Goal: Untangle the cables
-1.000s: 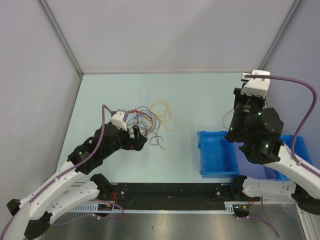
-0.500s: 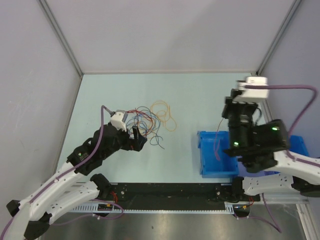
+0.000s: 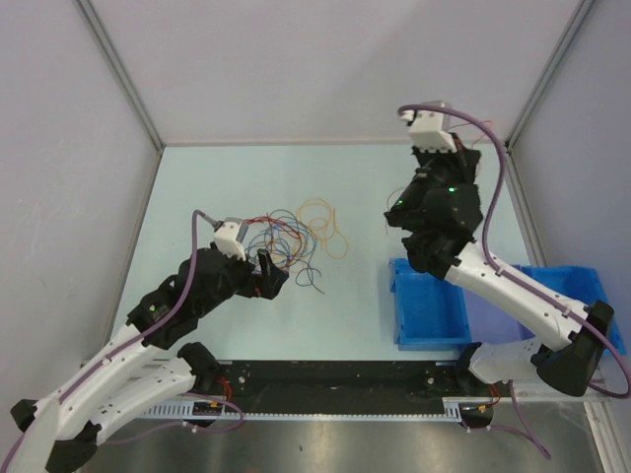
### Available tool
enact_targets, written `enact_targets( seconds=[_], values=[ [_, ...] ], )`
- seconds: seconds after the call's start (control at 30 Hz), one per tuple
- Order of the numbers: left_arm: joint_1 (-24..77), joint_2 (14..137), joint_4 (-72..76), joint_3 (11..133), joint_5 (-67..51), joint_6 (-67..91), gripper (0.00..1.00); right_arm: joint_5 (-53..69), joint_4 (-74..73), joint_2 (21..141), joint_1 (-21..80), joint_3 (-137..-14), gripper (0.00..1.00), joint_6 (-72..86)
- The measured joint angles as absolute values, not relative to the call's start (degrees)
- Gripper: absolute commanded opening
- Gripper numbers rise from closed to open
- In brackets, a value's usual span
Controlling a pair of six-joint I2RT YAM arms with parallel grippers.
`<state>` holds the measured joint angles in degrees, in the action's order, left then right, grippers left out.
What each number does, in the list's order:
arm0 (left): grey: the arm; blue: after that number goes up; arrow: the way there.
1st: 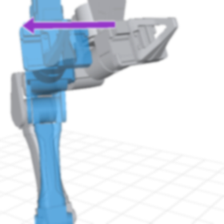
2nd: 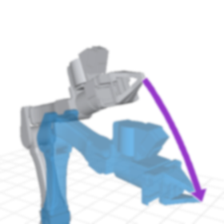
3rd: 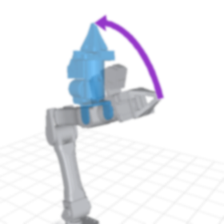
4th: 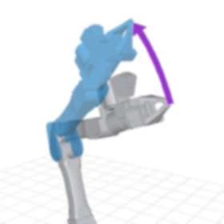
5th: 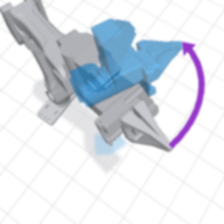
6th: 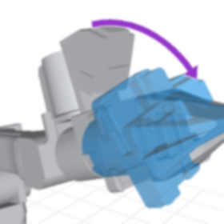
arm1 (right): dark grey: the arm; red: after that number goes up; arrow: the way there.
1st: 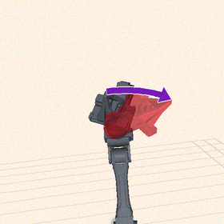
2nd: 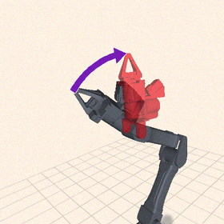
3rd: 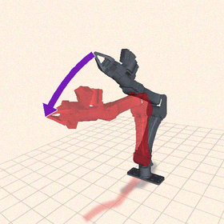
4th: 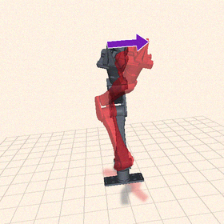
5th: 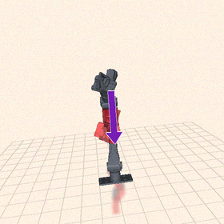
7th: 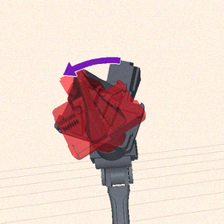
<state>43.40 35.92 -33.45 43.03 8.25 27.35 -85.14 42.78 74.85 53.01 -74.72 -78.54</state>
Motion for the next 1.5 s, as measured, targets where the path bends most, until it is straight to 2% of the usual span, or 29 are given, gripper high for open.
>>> enact_targets(
  seconds=[0.2,0.4,0.6,0.7,0.73,0.8,0.9,1.03,1.27,1.5],
  values=[
    [43.4,36.8,-32.9,43.0,7.3,27.3,1.00,-85.5,53.7,74.7,45.1,-74.6,0.00,-89.6],
    [43.4,36.8,-32.5,42.9,7.2,27.3,1.00,-85.7,53.5,78.8,42.5,-68.2,0.00,-93.6],
    [43.4,39.1,-29.5,42.9,4.2,27.7,0.98,-83.5,33.0,76.8,42.1,-67.0,0.00,-82.5],
    [43.4,41.2,-27.0,42.9,2.3,28.6,0.98,-79.1,14.2,74.9,40.3,-71.9,0.00,-68.1],
    [43.4,42.1,-26.3,42.9,1.5,28.9,0.98,-75.5,3.2,75.0,39.1,-77.3,0.00,-59.9],
    [43.5,42.9,-25.5,42.9,0.8,29.1,0.98,-72.1,-5.5,75.2,36.8,-81.7,0.00,-52.4],
    [43.5,42.9,-25.3,42.9,0.8,29.1,0.98,-58.8,-23.7,76.3,31.0,-93.8,0.00,-35.0],
    [43.5,41.9,-25.4,42.9,1.0,29.1,0.98,-39.5,-38.8,75.8,23.4,-102.8,0.00,-18.7],
    [43.5,40.4,-25.6,42.9,1.3,29.1,0.98,-9.3,-52.0,75.0,11.4,-107.4,0.00,-3.6],
    [43.5,39.7,-26.3,42.9,1.8,29.1,0.98,3.4,-58.2,72.2,8.5,-107.8,0.00,2.0]
  ],
)
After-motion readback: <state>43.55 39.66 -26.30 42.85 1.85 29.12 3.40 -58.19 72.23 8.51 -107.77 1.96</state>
